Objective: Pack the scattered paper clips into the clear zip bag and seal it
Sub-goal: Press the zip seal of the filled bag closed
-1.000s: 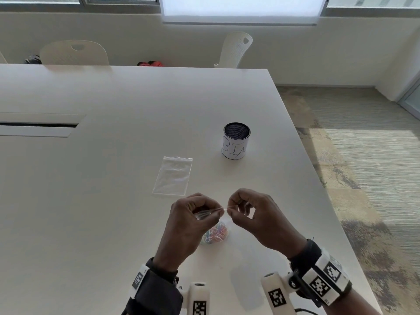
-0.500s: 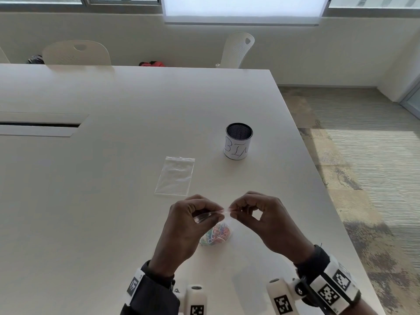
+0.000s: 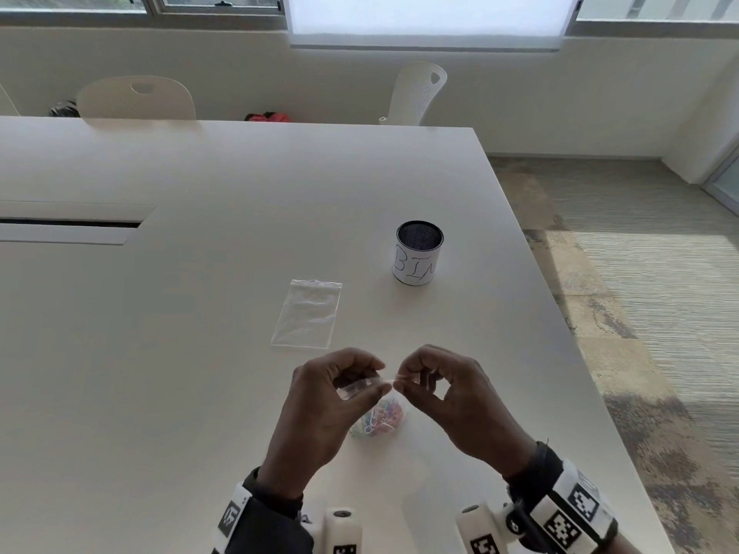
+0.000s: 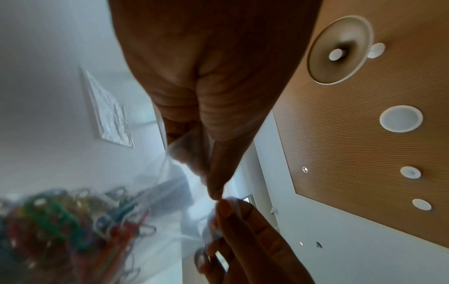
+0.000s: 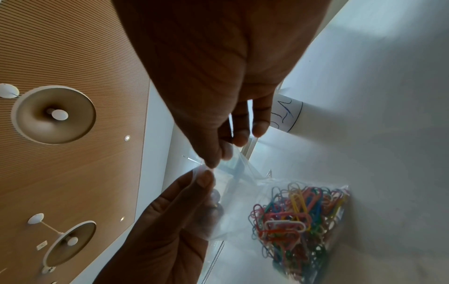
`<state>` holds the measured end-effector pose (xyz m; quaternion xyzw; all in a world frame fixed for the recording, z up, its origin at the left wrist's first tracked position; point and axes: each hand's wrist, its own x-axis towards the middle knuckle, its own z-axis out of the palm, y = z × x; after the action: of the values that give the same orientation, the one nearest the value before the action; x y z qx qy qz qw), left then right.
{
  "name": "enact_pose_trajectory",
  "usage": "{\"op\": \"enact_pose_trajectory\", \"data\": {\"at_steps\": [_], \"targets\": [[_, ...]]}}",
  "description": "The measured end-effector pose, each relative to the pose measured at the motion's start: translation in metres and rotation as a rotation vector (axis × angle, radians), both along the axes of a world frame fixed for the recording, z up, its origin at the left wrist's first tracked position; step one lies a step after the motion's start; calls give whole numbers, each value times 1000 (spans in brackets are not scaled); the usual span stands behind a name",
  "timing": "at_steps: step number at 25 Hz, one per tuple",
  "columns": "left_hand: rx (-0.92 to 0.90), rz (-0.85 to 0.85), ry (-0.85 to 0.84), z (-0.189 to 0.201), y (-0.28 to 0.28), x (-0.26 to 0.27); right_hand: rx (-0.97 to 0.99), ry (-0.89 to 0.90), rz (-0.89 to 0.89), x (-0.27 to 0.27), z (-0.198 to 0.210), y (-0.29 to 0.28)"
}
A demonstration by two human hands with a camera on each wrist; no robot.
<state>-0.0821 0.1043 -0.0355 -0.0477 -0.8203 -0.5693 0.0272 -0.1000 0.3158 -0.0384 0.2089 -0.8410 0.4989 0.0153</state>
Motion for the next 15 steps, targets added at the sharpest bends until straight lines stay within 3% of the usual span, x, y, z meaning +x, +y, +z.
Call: {"op": "enact_pose_trajectory", "data": {"at_steps": [8, 15], "targets": [[-161, -55, 163, 1, -9, 2, 23, 11, 69, -3, -1, -6], [-168, 9, 174, -2, -15, 8, 93, 108, -3, -8, -5, -11]]}}
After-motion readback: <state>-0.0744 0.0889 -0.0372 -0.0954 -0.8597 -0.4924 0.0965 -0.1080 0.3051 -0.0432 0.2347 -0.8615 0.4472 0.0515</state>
